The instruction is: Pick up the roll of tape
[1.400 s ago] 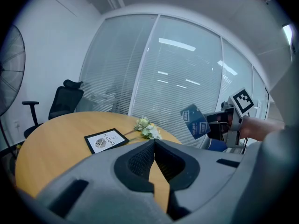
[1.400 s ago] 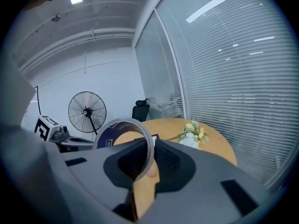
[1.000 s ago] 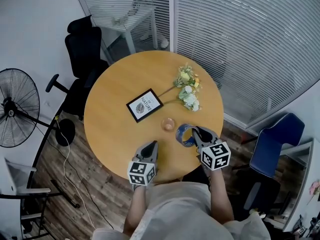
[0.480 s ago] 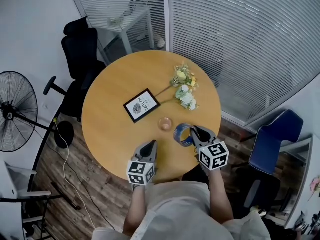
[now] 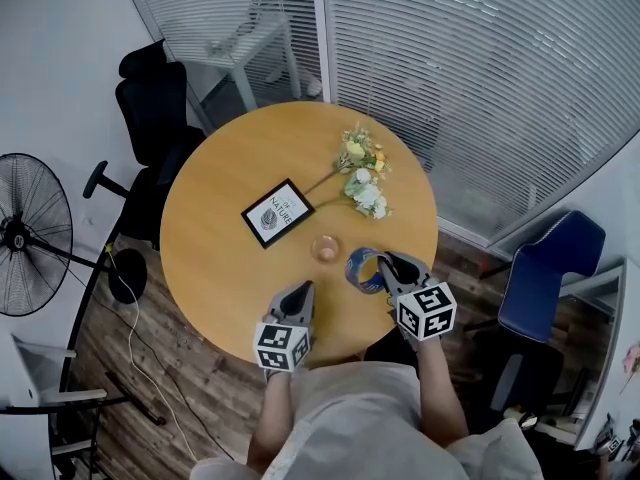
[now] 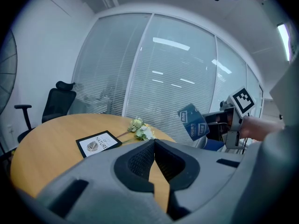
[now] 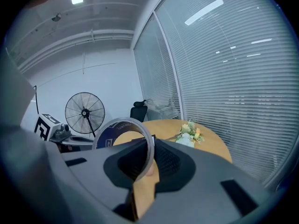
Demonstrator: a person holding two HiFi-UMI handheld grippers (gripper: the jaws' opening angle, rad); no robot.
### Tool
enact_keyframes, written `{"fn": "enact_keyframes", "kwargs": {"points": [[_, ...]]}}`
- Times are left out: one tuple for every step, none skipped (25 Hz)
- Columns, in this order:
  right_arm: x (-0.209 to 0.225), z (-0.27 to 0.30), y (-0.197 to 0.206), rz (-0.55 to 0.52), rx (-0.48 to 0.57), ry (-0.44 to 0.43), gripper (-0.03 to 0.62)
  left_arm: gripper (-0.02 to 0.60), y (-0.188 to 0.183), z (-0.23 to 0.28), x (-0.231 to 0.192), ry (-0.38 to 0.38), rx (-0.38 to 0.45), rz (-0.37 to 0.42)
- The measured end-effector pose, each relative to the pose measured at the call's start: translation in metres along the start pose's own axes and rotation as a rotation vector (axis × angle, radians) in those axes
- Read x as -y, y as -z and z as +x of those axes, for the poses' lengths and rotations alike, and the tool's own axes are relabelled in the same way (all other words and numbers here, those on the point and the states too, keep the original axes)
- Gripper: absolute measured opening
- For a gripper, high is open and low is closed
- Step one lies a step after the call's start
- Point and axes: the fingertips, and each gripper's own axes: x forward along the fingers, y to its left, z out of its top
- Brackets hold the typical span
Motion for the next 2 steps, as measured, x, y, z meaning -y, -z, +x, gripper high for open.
{"fn": "enact_keyframes", "kwargs": {"points": [[0.0000,-0.0001,0.0004,0.001,0.000,0.000,0.044,0.009,0.0003,0.0000,0.0003,0.001,0.000,0.001],[-0.0001,-0.0002,0.0007,0.002,-0.001,0.000,0.044,0.009,0.0005,0.0001,0.0007,0.002,-0.001,0.001]]}}
